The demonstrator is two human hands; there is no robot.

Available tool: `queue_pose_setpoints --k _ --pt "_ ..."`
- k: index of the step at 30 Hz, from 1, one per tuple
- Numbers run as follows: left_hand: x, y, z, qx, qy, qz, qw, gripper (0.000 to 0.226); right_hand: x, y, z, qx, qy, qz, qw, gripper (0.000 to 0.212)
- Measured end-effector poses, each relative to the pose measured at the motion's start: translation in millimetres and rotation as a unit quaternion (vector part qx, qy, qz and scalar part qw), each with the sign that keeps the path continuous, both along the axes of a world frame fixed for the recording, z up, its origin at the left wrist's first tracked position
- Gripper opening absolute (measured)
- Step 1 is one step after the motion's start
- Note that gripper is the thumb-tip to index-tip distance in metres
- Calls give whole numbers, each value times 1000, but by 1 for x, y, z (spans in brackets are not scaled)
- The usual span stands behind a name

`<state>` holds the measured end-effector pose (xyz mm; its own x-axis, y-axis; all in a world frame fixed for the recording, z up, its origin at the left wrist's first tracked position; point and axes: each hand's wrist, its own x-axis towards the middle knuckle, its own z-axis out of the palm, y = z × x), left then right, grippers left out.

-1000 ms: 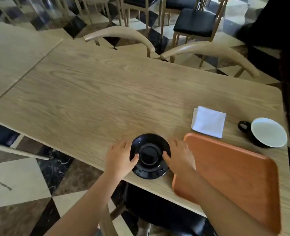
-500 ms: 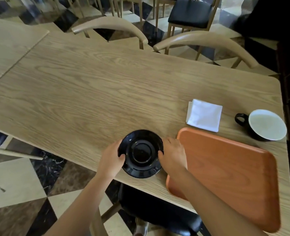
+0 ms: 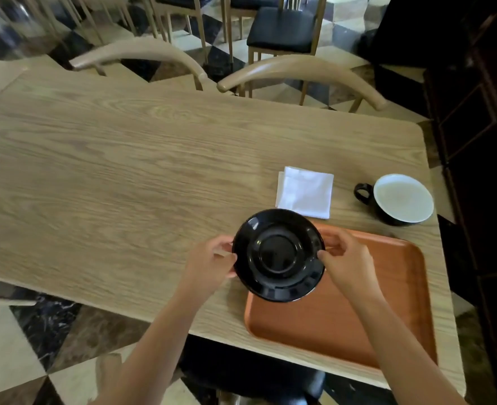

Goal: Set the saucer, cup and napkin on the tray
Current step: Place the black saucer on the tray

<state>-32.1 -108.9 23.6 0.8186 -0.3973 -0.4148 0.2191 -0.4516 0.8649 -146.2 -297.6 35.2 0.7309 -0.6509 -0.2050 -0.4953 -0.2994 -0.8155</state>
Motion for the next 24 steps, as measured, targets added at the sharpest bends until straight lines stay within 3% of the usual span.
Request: queue_pose_setpoints --k 2,10,19,24 --pt "-8 -16 -3 19 -2 -14 1000 29 -12 -12 -5 6 11 -16 1000 46" --pt "-18 -42 -10 138 -158 -135 968 31 -33 -29 -30 53 21 -52 997 45" --pt "-11 -47 -16 204 -192 -156 947 24 -29 -28 -37 63 19 -67 996 39" --pt "-5 -47 -15 163 -165 -145 962 30 -21 -33 -36 71 20 -66 995 38"
